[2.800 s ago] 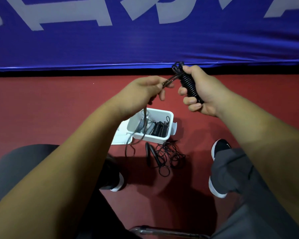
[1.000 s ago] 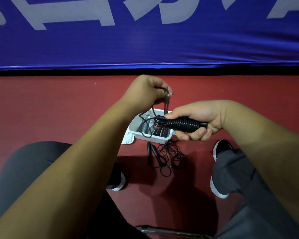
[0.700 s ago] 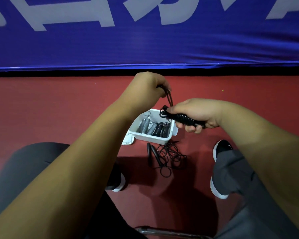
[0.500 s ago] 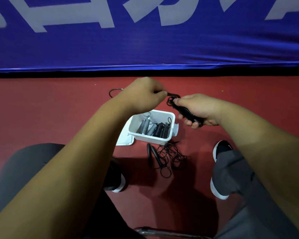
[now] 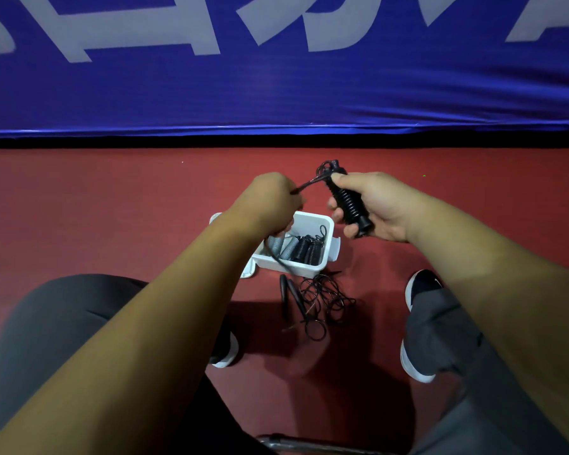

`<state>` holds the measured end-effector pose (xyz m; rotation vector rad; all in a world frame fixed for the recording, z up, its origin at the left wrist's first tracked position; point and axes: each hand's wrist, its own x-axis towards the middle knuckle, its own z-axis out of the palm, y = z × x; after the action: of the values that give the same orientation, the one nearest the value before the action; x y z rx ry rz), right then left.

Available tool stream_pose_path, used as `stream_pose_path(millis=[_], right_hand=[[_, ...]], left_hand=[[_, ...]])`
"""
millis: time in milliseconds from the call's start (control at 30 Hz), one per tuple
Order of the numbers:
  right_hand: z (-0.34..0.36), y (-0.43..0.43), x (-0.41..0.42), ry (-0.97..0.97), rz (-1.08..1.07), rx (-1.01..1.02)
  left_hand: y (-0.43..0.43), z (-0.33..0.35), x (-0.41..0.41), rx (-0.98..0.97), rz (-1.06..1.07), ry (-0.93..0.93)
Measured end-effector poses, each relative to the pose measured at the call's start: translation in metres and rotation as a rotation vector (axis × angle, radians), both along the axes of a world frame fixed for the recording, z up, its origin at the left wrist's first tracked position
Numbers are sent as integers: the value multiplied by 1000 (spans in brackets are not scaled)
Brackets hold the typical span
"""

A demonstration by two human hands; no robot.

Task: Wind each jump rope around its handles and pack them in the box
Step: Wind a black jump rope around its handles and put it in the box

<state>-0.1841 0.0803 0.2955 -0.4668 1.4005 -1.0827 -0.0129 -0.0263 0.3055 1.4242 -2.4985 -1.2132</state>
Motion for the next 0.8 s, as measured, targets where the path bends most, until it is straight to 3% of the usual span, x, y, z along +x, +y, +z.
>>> stream_pose_path(millis=[67,167,267,333,533,800], right_hand=[[1,-2,-2,-54,-41,8],[4,-5,-7,-125,-79,-4],[6,-4,-11,-109,-129,-6],[6,-3,-11,-85,-137,-4],[10,-2,-12,-95,-166,-6],[14,2,-8,-64,17,11]], left_hand=[[0,0,-4,61,42,85],[0,7,-8,250,56,355],[-3,15,-9,453,31,566],[-5,16,-9,479,9,622],[-10,14,0,325,-48,480],[-19,11,9,149,-55,68]])
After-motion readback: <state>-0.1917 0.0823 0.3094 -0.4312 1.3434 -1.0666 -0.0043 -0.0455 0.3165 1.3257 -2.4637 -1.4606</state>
